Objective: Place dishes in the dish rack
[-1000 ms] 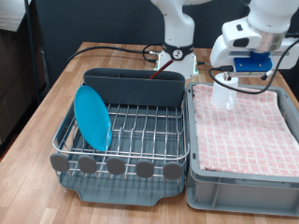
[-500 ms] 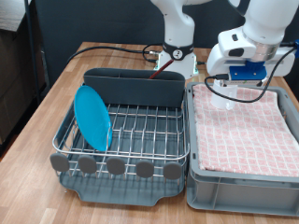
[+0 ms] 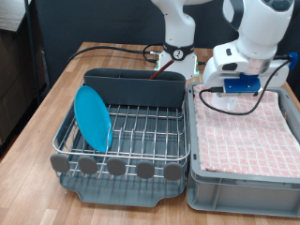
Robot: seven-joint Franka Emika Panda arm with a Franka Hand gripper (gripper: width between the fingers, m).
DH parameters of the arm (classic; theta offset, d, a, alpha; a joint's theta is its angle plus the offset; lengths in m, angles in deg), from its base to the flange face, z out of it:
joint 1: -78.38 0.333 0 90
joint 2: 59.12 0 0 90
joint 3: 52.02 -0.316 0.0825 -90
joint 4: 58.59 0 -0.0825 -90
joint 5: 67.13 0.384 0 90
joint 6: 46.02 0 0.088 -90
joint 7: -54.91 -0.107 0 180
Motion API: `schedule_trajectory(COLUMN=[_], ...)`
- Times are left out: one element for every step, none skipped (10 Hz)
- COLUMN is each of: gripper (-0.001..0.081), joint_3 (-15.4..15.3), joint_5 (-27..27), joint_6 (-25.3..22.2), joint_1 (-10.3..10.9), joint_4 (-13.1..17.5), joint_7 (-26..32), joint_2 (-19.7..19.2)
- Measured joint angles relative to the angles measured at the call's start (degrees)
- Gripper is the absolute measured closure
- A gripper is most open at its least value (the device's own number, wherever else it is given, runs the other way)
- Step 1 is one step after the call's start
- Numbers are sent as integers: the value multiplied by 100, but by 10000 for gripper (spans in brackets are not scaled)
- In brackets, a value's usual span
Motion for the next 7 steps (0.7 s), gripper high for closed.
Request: schedule_trajectory(gripper=[3,3,3,3,3,3,3], joint_3=[9,13,15,16,16,16,15], joint_5=[30,60,85,95,101,106,110], joint_6=[77,156,214,237,267,316,364], joint_1=[0,0,0,0,0,1,1], joint_4=[-32,-73,-107,-130,-156,-188,-225], joint_7=[29,54,68,72,72,72,72], joint_2=[-47,-82,-108,-122,-130,-132,-132])
